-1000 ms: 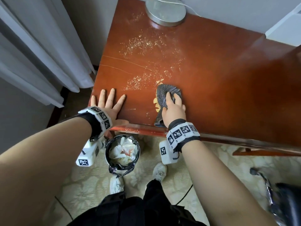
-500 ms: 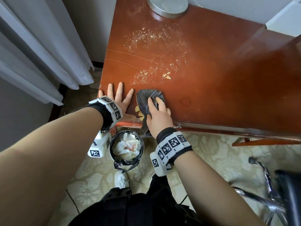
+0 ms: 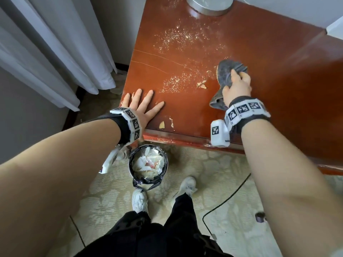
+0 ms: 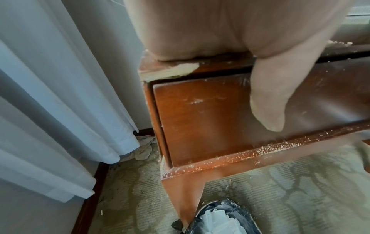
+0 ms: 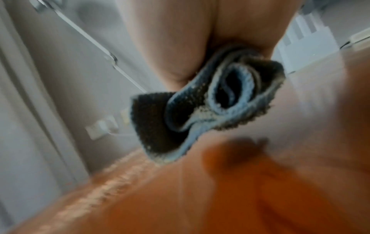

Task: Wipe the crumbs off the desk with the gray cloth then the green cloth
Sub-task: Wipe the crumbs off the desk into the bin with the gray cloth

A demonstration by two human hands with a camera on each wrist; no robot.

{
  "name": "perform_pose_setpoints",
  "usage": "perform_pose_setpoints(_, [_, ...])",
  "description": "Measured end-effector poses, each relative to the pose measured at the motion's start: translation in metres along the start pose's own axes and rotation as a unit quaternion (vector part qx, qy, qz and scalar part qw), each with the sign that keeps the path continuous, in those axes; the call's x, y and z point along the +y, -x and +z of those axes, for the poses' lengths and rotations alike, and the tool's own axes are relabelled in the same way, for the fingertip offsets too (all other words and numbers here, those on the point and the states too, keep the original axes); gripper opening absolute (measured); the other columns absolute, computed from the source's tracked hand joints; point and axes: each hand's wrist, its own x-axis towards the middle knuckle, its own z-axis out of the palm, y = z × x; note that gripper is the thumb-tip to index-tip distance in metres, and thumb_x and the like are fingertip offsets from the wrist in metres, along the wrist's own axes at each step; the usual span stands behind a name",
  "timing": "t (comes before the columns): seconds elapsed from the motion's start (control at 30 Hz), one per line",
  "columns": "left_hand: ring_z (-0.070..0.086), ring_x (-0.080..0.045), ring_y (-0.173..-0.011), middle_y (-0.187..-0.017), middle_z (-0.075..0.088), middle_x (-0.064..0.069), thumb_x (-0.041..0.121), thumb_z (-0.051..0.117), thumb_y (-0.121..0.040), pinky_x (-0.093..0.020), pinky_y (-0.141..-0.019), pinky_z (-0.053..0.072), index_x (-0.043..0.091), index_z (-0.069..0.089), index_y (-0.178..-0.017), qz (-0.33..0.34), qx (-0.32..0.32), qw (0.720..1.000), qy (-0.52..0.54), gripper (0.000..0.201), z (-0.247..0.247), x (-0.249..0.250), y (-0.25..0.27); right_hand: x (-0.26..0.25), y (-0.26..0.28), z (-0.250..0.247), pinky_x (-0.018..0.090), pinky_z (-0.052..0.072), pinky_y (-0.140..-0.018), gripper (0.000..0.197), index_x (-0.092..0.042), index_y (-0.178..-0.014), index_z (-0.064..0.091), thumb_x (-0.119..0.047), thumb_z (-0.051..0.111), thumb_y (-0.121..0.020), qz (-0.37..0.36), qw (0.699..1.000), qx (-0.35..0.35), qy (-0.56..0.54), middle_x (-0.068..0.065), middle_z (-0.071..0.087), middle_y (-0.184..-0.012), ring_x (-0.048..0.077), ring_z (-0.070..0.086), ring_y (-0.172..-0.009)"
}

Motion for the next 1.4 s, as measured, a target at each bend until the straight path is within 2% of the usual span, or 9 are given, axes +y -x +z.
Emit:
perform_pose_setpoints(0.13, [-0.030, -0.035, -0.137, -0.142, -0.045, -0.004, 0.075, 0.066, -0.057, -0.056, -0.110, -0.010, 0.041, -0.040, -0.131, 0.001, -0.038, 0.999, 0.009, 0.134, -0.007, 0.001, 0.001, 0.002, -0.015, 0.020, 0.036, 0.031, -0.106, 0.057, -0.027, -0.147, 0.023, -0.010, 0.038, -0.095, -0.004, 0.992, -0.077, 0.096, -0.001, 0.015, -0.155, 0.031, 0.029, -0.130])
perform_pose_setpoints(0.23, [-0.029, -0.032, -0.138, -0.147, -0.040, 0.000, 0.091, 0.023, -0.062, -0.054, -0.111, -0.011, 0.044, -0.031, -0.136, 0.001, -0.048, 0.997, 0.055, 0.103, -0.013, 0.001, 0.005, 0.001, 0.003, 0.030, 0.033, 0.030, -0.105, 0.062, -0.028, -0.146, 0.025, -0.002, 0.036, -0.091, -0.112, 0.981, -0.115, 0.106, -0.002, 0.018, -0.154, 0.031, 0.030, -0.125])
perform_pose_setpoints(0.4, [-0.019, -0.037, -0.141, -0.151, -0.031, -0.006, 0.047, 0.013, -0.099, -0.055, -0.115, 0.001, 0.037, -0.016, -0.145, -0.010, -0.005, 1.000, 0.027, 0.056, -0.012, 0.007, 0.010, 0.008, 0.041, 0.035, 0.030, 0.022, -0.111, 0.061, -0.028, -0.145, 0.029, 0.000, 0.032, -0.092, -0.257, 0.946, -0.156, 0.125, -0.007, 0.019, -0.155, 0.030, 0.020, -0.133])
perform_pose_setpoints(0.6, [-0.016, -0.022, -0.144, -0.155, -0.021, 0.006, 0.040, 0.011, -0.101, -0.045, -0.116, -0.007, 0.032, -0.012, -0.147, -0.050, 0.008, 0.987, 0.151, 0.053, -0.018, 0.009, 0.007, 0.009, 0.068, 0.042, 0.028, 0.023, -0.110, 0.065, -0.031, -0.144, 0.033, 0.005, 0.031, -0.090, -0.321, 0.919, -0.198, 0.114, -0.009, 0.020, -0.154, 0.026, 0.021, -0.132])
perform_pose_setpoints(0.83, [-0.013, -0.022, -0.144, -0.156, -0.018, 0.006, 0.039, 0.016, -0.101, -0.044, -0.117, -0.005, 0.034, -0.010, -0.147, -0.048, 0.046, 0.987, 0.147, 0.053, -0.010, 0.007, 0.008, 0.007, 0.099, 0.045, 0.028, 0.029, -0.105, 0.060, -0.030, -0.144, 0.034, 0.000, 0.035, -0.091, -0.368, 0.891, -0.232, 0.130, -0.006, 0.022, -0.154, 0.027, 0.026, -0.128])
perform_pose_setpoints(1.0, [-0.013, -0.020, -0.144, -0.155, -0.019, 0.007, 0.043, 0.016, -0.100, -0.041, -0.118, -0.005, 0.037, -0.012, -0.146, -0.052, 0.058, 0.987, 0.139, 0.055, -0.007, 0.004, 0.008, 0.007, 0.086, 0.027, 0.033, 0.029, -0.112, 0.056, -0.019, -0.141, 0.041, 0.002, 0.042, -0.089, -0.306, 0.939, -0.159, -0.022, 0.005, 0.032, -0.147, 0.026, 0.034, -0.131])
perform_pose_setpoints(1.13, [-0.017, -0.020, -0.143, -0.155, -0.022, 0.006, 0.045, 0.014, -0.100, -0.042, -0.117, -0.007, 0.034, -0.016, -0.146, -0.065, 0.040, 0.989, 0.124, 0.056, -0.009, 0.006, 0.007, -0.012, 0.049, 0.024, 0.026, 0.024, -0.110, 0.054, -0.021, -0.144, 0.033, -0.004, 0.041, -0.094, -0.212, 0.971, -0.106, 0.022, 0.003, 0.024, -0.150, 0.023, 0.024, -0.137])
perform_pose_setpoints(1.27, [-0.018, -0.020, -0.143, -0.154, -0.022, 0.006, 0.043, 0.016, -0.100, -0.042, -0.117, -0.009, 0.031, -0.016, -0.147, -0.064, 0.032, 0.989, 0.129, 0.058, -0.010, 0.005, 0.007, -0.033, 0.035, 0.044, 0.031, 0.029, -0.106, 0.060, -0.027, -0.146, 0.028, 0.001, 0.032, -0.093, -0.201, 0.962, -0.156, 0.096, -0.002, 0.017, -0.154, 0.029, 0.019, -0.136])
perform_pose_setpoints(1.4, [-0.016, -0.018, -0.144, -0.155, -0.021, 0.006, 0.039, 0.022, -0.101, -0.039, -0.117, -0.008, 0.026, -0.013, -0.148, -0.055, 0.033, 0.986, 0.151, 0.060, -0.012, 0.001, 0.008, -0.028, 0.055, 0.048, 0.031, 0.023, -0.110, 0.066, -0.032, -0.143, 0.032, 0.007, 0.030, -0.089, -0.286, 0.926, -0.215, 0.118, -0.009, 0.018, -0.154, 0.027, 0.013, -0.138])
